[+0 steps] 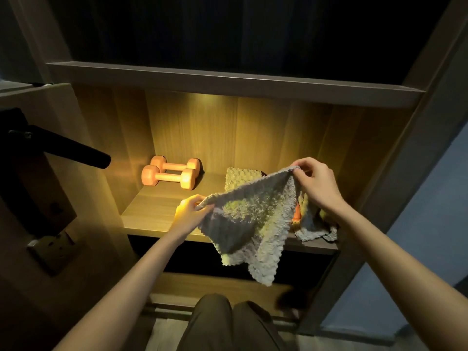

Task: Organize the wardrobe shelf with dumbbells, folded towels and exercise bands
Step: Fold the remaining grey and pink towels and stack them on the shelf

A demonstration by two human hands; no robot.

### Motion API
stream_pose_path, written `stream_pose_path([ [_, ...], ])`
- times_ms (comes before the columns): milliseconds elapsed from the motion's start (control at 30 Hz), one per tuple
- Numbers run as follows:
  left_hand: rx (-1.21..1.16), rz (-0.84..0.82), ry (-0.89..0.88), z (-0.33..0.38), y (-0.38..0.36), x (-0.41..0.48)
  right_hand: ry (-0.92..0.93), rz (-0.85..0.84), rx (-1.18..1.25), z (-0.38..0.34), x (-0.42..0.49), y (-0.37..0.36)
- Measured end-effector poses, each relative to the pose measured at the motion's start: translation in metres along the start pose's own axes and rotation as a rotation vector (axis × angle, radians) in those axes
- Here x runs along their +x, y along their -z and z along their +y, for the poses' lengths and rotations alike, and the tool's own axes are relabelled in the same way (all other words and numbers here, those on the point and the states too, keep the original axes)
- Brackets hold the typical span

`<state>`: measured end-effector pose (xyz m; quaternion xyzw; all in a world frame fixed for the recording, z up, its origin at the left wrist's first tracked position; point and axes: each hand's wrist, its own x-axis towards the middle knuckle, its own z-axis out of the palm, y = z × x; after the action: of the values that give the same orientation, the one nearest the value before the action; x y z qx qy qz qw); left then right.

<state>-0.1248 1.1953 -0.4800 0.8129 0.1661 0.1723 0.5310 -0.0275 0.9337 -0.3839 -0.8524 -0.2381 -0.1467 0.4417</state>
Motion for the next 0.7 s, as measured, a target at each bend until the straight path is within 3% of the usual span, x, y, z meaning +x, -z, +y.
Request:
stream_pose_path([
  [167,-0.399,0.001,0.206,0.012,0.017,0.005,-0.088,0.06,-0.078,0.024,0.002,0.003],
  [300,-0.569,-0.048,0.269,0.021,0.022,0.007,-0.145,0.067,-0.052,0.03,0.002,0.0],
  [433,-0.552,0.046,0.255,0.031,0.024,0.007,-0.229,0.044,0.012,0.037,0.0,-0.003],
  [567,-0.488,0.241,0.211,0.038,0.02,0.007,-0.245,0.017,0.162,0.032,-0.006,-0.004],
  [700,-0.417,0.123,0.156,0.05,0.009,0.002,-0.211,-0.193,0.435,0.001,-0.016,-0.009],
])
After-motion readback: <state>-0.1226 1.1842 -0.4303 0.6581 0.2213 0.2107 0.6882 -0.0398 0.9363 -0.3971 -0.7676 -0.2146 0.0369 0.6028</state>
